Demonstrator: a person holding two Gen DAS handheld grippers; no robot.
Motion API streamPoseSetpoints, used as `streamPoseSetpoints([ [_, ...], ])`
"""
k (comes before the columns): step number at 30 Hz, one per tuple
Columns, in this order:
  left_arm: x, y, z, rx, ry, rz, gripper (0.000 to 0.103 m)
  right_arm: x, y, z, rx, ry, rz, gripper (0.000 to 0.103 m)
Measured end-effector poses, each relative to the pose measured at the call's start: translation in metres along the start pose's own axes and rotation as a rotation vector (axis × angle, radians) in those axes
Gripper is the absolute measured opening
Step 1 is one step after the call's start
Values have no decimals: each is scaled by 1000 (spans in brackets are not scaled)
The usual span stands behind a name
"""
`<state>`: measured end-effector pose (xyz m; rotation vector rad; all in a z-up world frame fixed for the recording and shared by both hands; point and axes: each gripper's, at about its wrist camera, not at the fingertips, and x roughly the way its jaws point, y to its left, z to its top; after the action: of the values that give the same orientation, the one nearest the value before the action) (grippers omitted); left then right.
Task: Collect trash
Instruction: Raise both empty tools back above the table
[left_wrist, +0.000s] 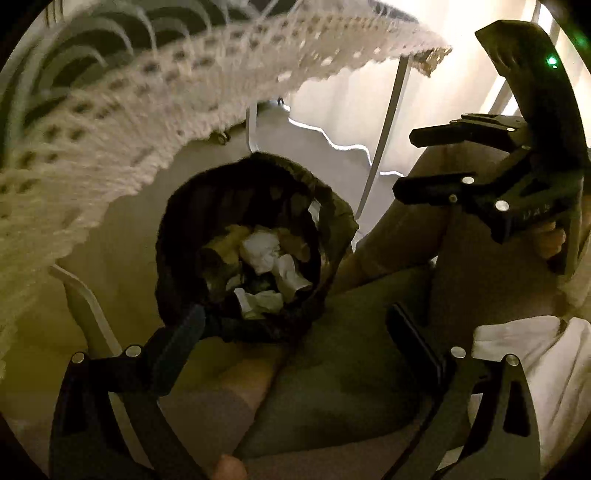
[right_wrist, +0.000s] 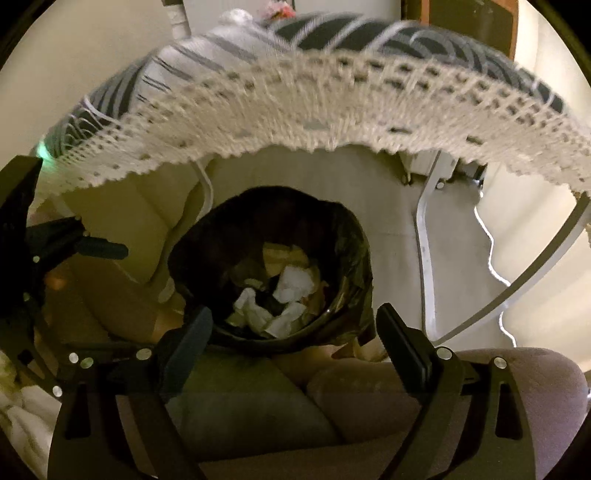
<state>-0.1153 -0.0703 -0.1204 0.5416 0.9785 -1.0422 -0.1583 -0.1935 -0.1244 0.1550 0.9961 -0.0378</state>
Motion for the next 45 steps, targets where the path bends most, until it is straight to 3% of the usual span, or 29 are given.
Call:
streamPoseSetpoints([
  [11, -65, -15, -3, -3, -145, 28, 97, -76, 20, 10, -80, -168, -23, 87],
  [17, -98, 0, 9, -4, -210, 88, 97, -108, 26, 33, -121, -259, -22, 88],
  [23, -125, 21, 35, 9, -279, 140, 97, -118, 20, 68, -133, -314, 42, 88],
  [26, -133, 34, 49, 7, -302, 160, 97, -116, 19, 86, -138, -333, 34, 88],
  [32, -145, 80, 83, -79, -340, 252, 97, -109, 12, 127, -126, -344, 42, 88],
  [37, -152, 114, 109, -99, -345, 276, 97, -104, 10, 160, -129, -341, 54, 88],
  [45, -153, 144, 141, -89, -346, 247, 97, -88, 7, 215, -125, -333, 85, 88],
])
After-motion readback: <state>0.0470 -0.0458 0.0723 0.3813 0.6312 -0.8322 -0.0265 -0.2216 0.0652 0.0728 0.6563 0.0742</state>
